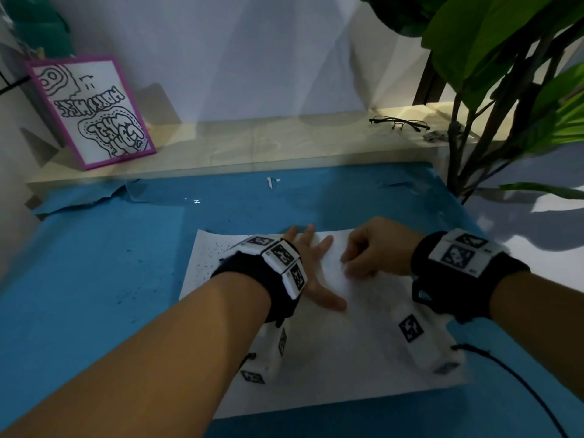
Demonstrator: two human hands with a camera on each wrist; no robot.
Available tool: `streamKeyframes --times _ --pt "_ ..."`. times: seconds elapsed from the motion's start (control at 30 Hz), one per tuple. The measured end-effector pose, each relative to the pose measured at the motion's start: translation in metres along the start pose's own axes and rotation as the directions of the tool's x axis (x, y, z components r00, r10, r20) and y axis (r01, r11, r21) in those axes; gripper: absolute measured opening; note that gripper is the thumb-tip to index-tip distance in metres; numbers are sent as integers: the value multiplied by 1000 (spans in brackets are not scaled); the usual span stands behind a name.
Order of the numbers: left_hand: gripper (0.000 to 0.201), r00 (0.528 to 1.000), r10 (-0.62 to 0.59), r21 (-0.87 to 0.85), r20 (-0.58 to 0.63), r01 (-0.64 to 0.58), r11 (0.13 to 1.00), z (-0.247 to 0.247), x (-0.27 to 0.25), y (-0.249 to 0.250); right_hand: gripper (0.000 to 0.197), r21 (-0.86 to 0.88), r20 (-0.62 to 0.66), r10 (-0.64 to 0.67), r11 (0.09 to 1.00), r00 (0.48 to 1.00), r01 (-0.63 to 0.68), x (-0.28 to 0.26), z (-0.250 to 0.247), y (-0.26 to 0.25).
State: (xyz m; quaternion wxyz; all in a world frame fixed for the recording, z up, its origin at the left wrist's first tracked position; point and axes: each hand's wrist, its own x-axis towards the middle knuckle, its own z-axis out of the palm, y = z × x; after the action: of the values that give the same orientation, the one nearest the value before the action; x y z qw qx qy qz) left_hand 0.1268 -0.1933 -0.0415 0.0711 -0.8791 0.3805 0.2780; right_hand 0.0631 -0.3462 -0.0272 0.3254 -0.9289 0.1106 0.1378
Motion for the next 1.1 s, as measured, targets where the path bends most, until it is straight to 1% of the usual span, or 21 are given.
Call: streamKeyframes --times 0.1,0.13,0.2,0.27,0.33,0.37,0.4,0.47,0.5,0.53,0.57,0.63,0.67,0.73,0.8,0.87,0.93,0.97,1.03,1.07,1.1 --pt "116 1000 3 -10 -1 -3 1000 0 0 0 21 46 -234 87 996 968 -78 7 -15 11" --pt "116 1000 4 -9 -2 -4 1000 0 0 0 20 32 -233 82 997 969 -76 7 -13 10" --pt "116 1000 9 -8 -6 -9 1000 1 1 -1 16 -5 -137 51 999 989 -53 3 1 2" --pt "116 1000 11 -3 -12 -11 1000 2 2 -1 17 66 -99 62 996 993 -56 -1 5 1" --pt "117 1000 8 -5 -8 -8 1000 3 3 -1 16 97 -191 124 990 974 -107 6 -7 5" --pt "118 1000 9 -5 -9 -9 1000 3 4 -2 12 69 -231 155 987 960 -143 9 -13 3" --pt "119 1000 11 -9 -9 -12 1000 4 5 -4 4 10 -238 139 990 961 -141 12 -14 0" --pt "121 1000 19 -22 -14 -19 1000 5 7 -5 8 -127 -170 42 990 984 -64 12 -2 -14" --pt "121 1000 23 -18 -21 -23 1000 5 8 -6 6 -138 -130 18 990 991 -36 12 4 -16" --pt "120 1000 23 -8 -21 -23 1000 5 7 -5 3 -102 -105 18 994 994 -29 10 5 -15" --pt "119 1000 18 -2 -15 -18 1000 4 6 -5 10 -50 -115 46 997 992 -52 9 2 -12" --pt "119 1000 12 -4 -5 -12 1000 3 4 -4 17 17 -224 118 993 968 -117 12 -9 -3" --pt "119 1000 12 -9 -3 -12 1000 3 4 -4 15 6 -258 120 992 959 -122 14 -10 -2" --pt "120 1000 22 -13 -10 -22 1000 4 6 -5 6 -75 -216 53 995 975 -71 13 0 -12" --pt "120 999 31 -3 -25 -31 1000 5 7 -5 14 -93 -153 -12 996 988 -2 11 14 -17" --pt "119 1000 22 5 -17 -21 1000 4 6 -4 18 -30 -178 37 999 983 -43 11 7 -12" --pt "119 1000 15 8 -5 -15 1000 3 4 -5 10 0 -256 102 994 961 -106 13 -4 -9" --pt "119 1000 19 6 -3 -19 1000 3 5 -5 5 -22 -269 102 993 958 -112 14 -3 -9" --pt "120 1000 24 -4 -8 -24 1000 4 5 -5 4 -78 -216 25 996 976 -42 14 9 -15" --pt "119 1000 19 -2 -13 -19 1000 4 6 -4 7 -61 -185 0 998 983 -11 10 15 -16" --pt "119 1000 10 5 -8 -10 1000 4 5 -3 13 -12 -175 12 1000 984 -14 8 19 -13"
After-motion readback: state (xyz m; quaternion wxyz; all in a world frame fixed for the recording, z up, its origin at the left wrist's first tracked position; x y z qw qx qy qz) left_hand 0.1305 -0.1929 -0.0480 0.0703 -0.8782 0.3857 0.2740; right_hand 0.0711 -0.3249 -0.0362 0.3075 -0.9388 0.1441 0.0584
